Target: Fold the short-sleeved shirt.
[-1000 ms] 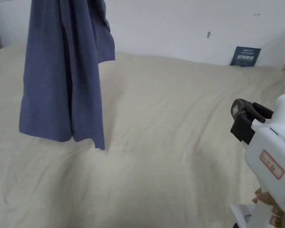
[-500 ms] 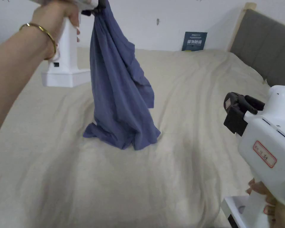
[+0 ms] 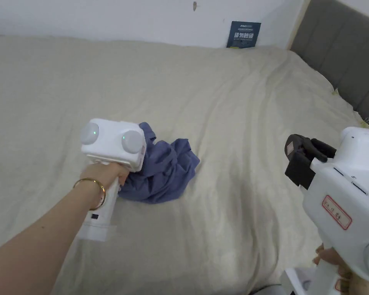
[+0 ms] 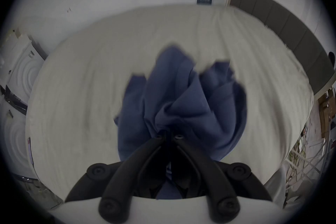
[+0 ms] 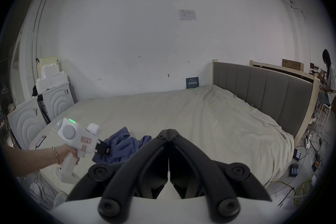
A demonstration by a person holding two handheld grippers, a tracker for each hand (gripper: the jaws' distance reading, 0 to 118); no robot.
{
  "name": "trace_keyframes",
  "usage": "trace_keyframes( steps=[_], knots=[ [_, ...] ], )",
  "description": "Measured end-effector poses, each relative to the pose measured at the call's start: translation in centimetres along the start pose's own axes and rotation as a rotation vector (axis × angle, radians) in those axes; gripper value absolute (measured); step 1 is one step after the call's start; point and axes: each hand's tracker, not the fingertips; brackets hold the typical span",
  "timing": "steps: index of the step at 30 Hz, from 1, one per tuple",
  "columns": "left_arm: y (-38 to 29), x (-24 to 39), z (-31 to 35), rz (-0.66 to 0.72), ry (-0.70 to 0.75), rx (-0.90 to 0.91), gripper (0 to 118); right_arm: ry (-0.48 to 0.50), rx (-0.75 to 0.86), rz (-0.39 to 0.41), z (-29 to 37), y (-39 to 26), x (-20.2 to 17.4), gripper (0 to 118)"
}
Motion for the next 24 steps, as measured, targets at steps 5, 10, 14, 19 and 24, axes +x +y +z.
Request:
trace_keyframes(
  steps=[5,10,14,19,24],
  knots=[
    [-1.7,-0.9,-0.9,0.05,-0.029,-0.014,36,0.023,-0.034,-0.002,-1.2,-0.6,-0.8,2],
    [-0.5,-4.5,3.4,0.177,-0.075,0.15,107,0.06,-0.039,0.009,-2.0,-0.6,-2.1,2],
    [0.1,-7.4,9.8,0.225,-0.081,0.383,107,0.09,-0.022,0.019,-2.3,-0.2,-3.2,2],
    [-2.6,-8.5,18.4,0.188,0.111,0.745,109,0.127,0.024,0.038,-2.6,0.4,-4.9,2],
    [-7.7,-8.4,22.7,0.162,0.243,0.942,110,0.126,0.083,0.085,-3.0,0.7,-7.0,2]
  ],
)
